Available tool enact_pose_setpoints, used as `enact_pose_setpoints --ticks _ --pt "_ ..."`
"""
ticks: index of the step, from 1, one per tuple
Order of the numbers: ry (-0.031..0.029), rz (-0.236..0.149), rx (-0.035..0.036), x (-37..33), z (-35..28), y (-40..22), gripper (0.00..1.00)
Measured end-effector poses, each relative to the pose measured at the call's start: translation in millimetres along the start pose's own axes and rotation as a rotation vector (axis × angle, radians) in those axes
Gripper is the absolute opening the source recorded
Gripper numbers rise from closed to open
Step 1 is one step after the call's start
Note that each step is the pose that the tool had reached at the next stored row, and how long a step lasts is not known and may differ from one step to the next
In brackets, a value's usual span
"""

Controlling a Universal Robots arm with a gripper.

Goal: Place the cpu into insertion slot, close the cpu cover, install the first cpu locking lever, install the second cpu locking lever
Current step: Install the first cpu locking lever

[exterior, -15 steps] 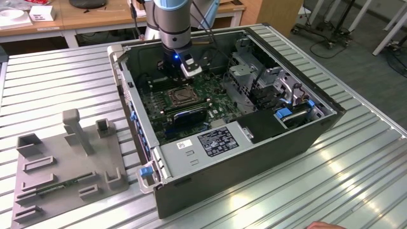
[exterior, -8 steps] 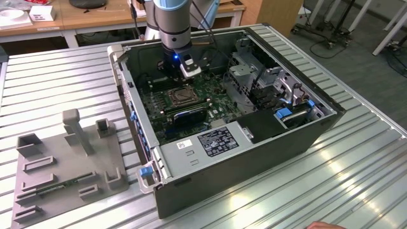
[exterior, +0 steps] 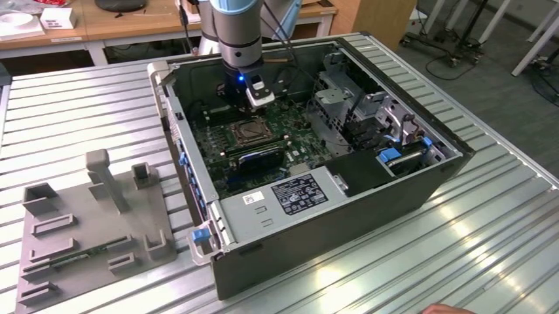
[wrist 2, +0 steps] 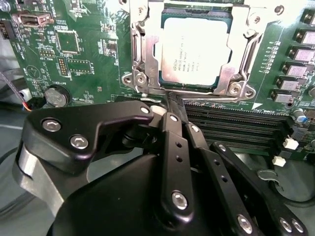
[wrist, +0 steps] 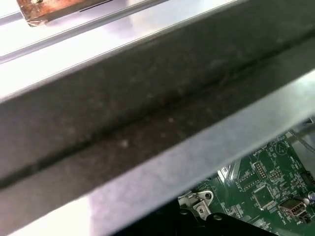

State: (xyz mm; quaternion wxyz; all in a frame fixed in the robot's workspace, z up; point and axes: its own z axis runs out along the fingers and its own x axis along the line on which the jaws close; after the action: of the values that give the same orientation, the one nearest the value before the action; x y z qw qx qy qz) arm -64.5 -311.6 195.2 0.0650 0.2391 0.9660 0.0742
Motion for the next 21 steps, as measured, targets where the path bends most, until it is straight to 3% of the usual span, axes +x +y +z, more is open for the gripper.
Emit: enact_pose_setpoints --ticks 5,12,21 --pt "-0.0004 0.001 0.0003 -0.1 -1.2 0.3 0.11" --pt "-0.0010 0.004 0.0005 -0.5 -7.8 1.7 0.11" --pt "-0.0062 0.024 0.0012 1.0 -9.3 5.3 0.11"
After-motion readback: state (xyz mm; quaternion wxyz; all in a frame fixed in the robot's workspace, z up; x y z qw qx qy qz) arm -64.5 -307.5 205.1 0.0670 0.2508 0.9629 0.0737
